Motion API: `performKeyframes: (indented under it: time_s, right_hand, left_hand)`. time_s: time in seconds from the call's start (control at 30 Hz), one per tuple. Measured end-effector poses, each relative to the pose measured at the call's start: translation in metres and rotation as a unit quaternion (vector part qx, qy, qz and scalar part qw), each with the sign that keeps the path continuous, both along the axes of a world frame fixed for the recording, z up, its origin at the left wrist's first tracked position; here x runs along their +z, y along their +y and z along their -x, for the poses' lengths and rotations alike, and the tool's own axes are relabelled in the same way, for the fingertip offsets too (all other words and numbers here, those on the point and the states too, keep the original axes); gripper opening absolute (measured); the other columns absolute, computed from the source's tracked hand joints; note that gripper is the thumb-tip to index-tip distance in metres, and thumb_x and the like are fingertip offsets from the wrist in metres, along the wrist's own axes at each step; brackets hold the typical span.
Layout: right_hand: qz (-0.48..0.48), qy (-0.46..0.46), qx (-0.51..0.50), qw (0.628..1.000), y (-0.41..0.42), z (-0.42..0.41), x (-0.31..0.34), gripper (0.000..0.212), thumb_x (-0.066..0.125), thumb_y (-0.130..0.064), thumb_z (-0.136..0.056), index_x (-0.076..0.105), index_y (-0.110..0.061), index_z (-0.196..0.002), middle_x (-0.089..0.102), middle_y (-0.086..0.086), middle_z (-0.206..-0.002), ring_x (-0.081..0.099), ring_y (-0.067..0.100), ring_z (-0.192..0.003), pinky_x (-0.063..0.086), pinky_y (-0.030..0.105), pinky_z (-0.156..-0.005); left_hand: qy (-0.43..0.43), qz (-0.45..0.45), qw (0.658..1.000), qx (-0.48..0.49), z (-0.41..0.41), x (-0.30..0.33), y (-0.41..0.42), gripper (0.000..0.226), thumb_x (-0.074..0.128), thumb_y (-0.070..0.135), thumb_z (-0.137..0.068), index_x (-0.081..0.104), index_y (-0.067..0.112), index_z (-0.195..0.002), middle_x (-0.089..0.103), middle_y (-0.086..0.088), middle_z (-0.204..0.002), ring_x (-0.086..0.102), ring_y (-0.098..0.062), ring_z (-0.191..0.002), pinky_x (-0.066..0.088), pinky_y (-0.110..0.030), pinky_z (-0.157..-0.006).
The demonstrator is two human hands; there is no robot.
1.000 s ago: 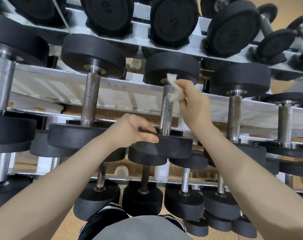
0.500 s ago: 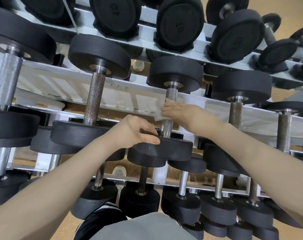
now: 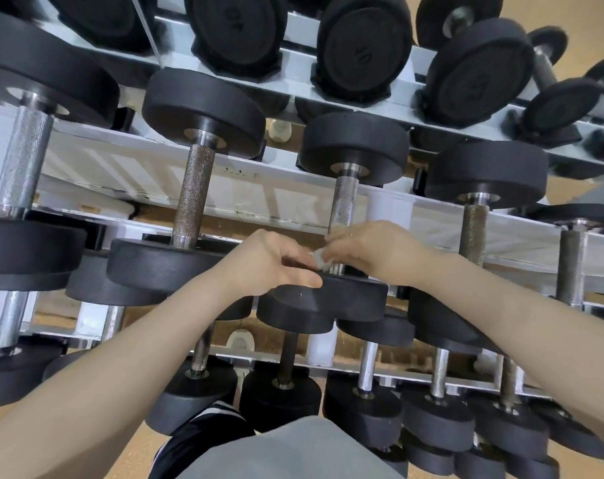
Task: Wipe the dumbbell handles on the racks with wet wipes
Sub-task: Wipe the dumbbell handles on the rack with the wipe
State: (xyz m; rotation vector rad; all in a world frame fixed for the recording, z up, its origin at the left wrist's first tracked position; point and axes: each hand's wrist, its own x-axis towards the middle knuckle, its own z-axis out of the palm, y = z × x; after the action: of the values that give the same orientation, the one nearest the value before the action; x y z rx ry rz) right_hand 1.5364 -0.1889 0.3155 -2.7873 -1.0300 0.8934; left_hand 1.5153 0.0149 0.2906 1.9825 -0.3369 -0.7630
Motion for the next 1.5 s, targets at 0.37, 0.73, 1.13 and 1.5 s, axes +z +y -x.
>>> performKeyframes:
  time_s: [0.37,0.73,1.13,1.5]
  right_hand:
    - [0.001,-0.175,0.030,0.984,0.025,-0.018,-0.015,0.018,0.052,-0.010,-0.087,0.066,-0.010,-0.098,0.066,0.010,-0.096,0.058,0.031,-0.103,0.048,0.037,-0.078]
    - [-0.452,0.071,-0.692,0.559,-0.007,-0.012,-0.011,0.032,0.037,0.001,-0.090,0.048,-0.007,-0.061,0.049,0.007,-0.050,0.047,0.017,-0.053,0.038,0.025,-0.048]
    - [-0.461,0.318,-0.656,0.506,-0.015,-0.002,-0.026,0.027,0.038,0.007,-0.094,0.059,-0.010,-0.095,0.070,-0.005,-0.064,0.066,0.003,-0.061,0.054,0.013,-0.060]
    - [-0.424,0.068,-0.713,0.554,0.018,-0.020,-0.014,0.020,0.048,0.004,-0.090,0.052,-0.011,-0.078,0.054,0.006,-0.069,0.055,0.015,-0.065,0.053,0.019,-0.064]
  left_hand:
    - [0.009,0.012,1.000,-0.006,-0.001,0.005,0.002,0.005,0.073,0.030,-0.073,0.074,0.031,-0.079,0.072,0.011,-0.082,0.064,0.000,-0.080,0.048,-0.015,-0.078]
    - [0.016,-0.004,1.000,-0.026,-0.006,0.009,-0.002,0.005,0.071,0.029,-0.076,0.072,0.028,-0.080,0.071,0.014,-0.082,0.063,0.001,-0.078,0.045,-0.008,-0.071]
    - [0.040,-0.017,0.998,-0.046,-0.012,0.012,-0.001,0.006,0.071,0.027,-0.077,0.073,0.026,-0.082,0.068,0.018,-0.079,0.059,0.010,-0.075,0.044,-0.007,-0.072]
    - [0.037,-0.026,0.998,-0.040,-0.010,0.009,-0.002,0.002,0.069,0.032,-0.077,0.070,0.030,-0.076,0.067,0.016,-0.070,0.059,0.002,-0.068,0.047,-0.019,-0.071]
